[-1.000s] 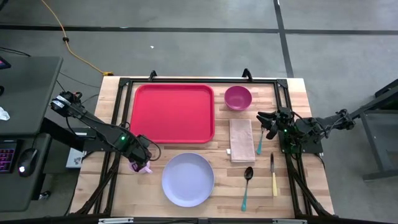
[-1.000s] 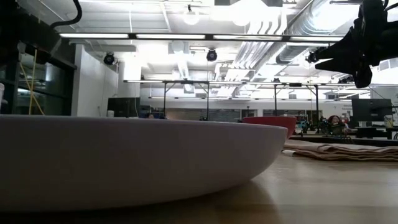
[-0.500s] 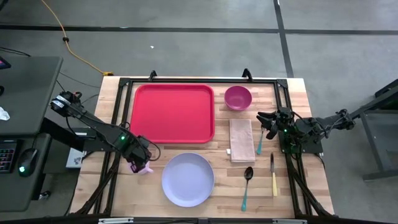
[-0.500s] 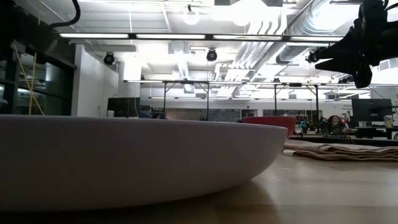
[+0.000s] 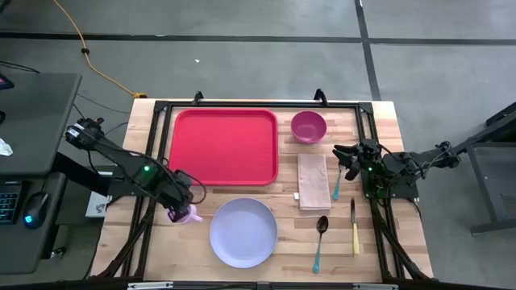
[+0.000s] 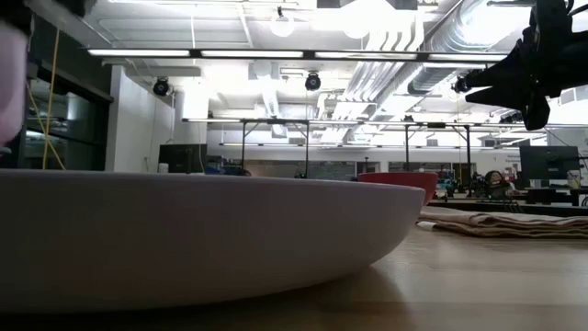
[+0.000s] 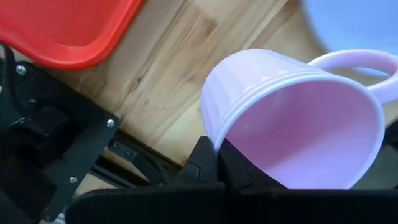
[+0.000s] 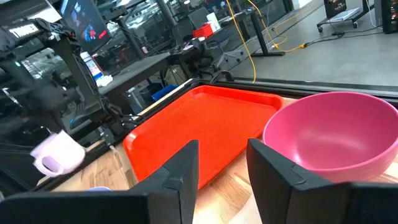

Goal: Set up tray
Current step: Put the pink mug on the orange tray

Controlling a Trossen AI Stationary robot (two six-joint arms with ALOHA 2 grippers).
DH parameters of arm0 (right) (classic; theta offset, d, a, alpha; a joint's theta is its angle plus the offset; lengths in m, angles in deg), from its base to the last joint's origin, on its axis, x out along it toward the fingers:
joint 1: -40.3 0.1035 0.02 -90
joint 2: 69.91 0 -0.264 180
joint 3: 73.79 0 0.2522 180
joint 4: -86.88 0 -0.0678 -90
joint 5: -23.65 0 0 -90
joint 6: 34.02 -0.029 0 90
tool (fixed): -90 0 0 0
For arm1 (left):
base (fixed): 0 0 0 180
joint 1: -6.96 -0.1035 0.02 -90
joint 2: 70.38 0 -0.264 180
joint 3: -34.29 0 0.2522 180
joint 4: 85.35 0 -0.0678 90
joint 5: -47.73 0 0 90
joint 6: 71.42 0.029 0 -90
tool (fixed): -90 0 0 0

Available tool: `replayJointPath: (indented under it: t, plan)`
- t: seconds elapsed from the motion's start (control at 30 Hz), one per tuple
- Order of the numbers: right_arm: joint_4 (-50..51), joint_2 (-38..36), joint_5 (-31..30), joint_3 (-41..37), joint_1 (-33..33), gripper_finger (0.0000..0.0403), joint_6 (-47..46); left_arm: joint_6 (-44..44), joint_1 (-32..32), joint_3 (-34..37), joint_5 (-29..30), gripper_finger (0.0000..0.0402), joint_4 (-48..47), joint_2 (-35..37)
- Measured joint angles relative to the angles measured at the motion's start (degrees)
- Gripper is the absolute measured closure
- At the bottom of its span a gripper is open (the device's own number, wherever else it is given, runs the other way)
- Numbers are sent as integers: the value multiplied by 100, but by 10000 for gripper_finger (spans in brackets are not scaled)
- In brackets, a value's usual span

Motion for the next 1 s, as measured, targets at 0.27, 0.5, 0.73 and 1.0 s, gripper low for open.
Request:
replayJointPath:
  t: [0.27,0.5,0.73,1.0]
  plan:
    - [0,0,2,0,0,290,8,-556,-2,-1060,461,390,-626,0]
    - [0,0,28,0,0,290,18,-994,-2,-1315,479,390,-786,0]
    - [0,0,30,1,0,290,20,-1365,-274,-1317,677,390,-913,-36]
    - [2,0,41,1,0,290,20,-956,-1463,-1317,1104,390,-895,-55]
